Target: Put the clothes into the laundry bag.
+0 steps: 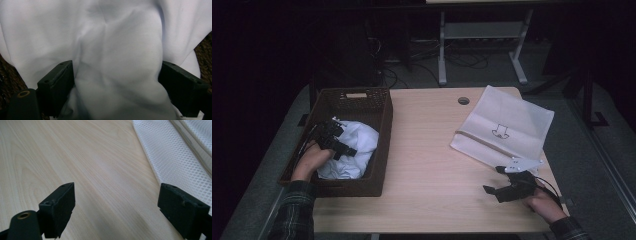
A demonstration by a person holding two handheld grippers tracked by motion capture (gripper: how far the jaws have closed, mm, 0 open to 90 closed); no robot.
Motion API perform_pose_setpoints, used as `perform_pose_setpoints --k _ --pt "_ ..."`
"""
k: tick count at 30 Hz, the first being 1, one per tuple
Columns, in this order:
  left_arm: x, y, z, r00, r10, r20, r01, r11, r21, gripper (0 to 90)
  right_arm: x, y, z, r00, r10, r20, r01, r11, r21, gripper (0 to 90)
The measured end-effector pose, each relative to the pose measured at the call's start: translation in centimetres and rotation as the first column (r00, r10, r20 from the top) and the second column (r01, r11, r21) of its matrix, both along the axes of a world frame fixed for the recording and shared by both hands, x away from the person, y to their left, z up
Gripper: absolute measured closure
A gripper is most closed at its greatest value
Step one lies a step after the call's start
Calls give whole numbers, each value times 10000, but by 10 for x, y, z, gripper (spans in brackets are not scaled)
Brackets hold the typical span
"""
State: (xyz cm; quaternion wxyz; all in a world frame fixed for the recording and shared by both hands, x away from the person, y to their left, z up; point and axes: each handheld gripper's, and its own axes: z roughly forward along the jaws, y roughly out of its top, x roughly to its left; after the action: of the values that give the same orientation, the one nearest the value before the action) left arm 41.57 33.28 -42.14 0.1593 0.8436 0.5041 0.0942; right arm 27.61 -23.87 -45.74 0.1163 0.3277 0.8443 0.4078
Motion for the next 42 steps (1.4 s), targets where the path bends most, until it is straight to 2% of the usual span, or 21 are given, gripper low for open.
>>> perform_pose_setpoints --k 3,4,9,13,15,20,21,22,25,26,27,28,29,32,36,42 --pt "-1 -2 -3 9999 -157 9 156 9997 177 123 0 0 0 10000 9 -6 -9 10000 -13 137" --pt "-1 -5 -7 9993 -362 -91 365 9989 307 89 0 0 -1 10000 21 -24 -21 10000 -30 137" --pt "0 -8 -16 9979 -604 -237 614 9972 420 0 0 1 -1 10000 76 -38 -76 10000 -43 137" --pt "0 -9 -18 9974 -702 -181 711 9960 537 0 0 1 -1 9999 103 -40 -103 9999 -56 137" --pt "-1 -11 -20 9969 -773 -168 784 9942 734 0 0 1 -1 9999 95 -57 -95 9999 -46 137" --pt "-1 -12 -20 9963 -837 -199 850 9931 808 0 0 3 -1 9999 135 -81 -136 9999 -83 137" --pt "-1 -12 -19 9959 -888 -196 901 9926 812 22 0 3 -2 9999 152 -70 -153 9998 -97 137" --pt "-2 -11 -16 9960 -883 -158 892 9930 775 99 0 4 -2 9998 184 -64 -184 9998 -110 137" --pt "-2 -9 -12 9960 -888 -131 896 9929 782 245 0 4 -2 9998 180 -68 -180 9998 -105 137" --pt "-3 -9 -11 9961 -881 -106 887 9931 766 245 0 4 -2 9998 179 -82 -180 9998 -109 137" --pt "-3 -8 -10 9961 -873 -88 877 9931 779 286 1 4 -2 9998 180 -93 -181 9998 -120 137" --pt "-3 -8 -9 9960 -885 -74 888 9928 806 374 1 4 -2 9998 192 -110 -194 9997 -119 137" --pt "-3 -8 -8 9959 -900 -88 905 9928 786 374 1 4 -2 9998 192 -110 -194 9997 -119 137" --pt "-3 -7 -5 9961 -863 -188 874 9941 650 510 1 4 -2 9997 201 -108 -202 9997 -137 137" --pt "-2 -3 -3 9979 -537 -375 547 9981 269 580 1 4 -2 9997 211 -111 -212 9997 -129 137" --pt "-1 1 1 9980 -368 -519 365 9993 -61 595 1 4 -3 9997 193 -128 -195 9997 -138 137"
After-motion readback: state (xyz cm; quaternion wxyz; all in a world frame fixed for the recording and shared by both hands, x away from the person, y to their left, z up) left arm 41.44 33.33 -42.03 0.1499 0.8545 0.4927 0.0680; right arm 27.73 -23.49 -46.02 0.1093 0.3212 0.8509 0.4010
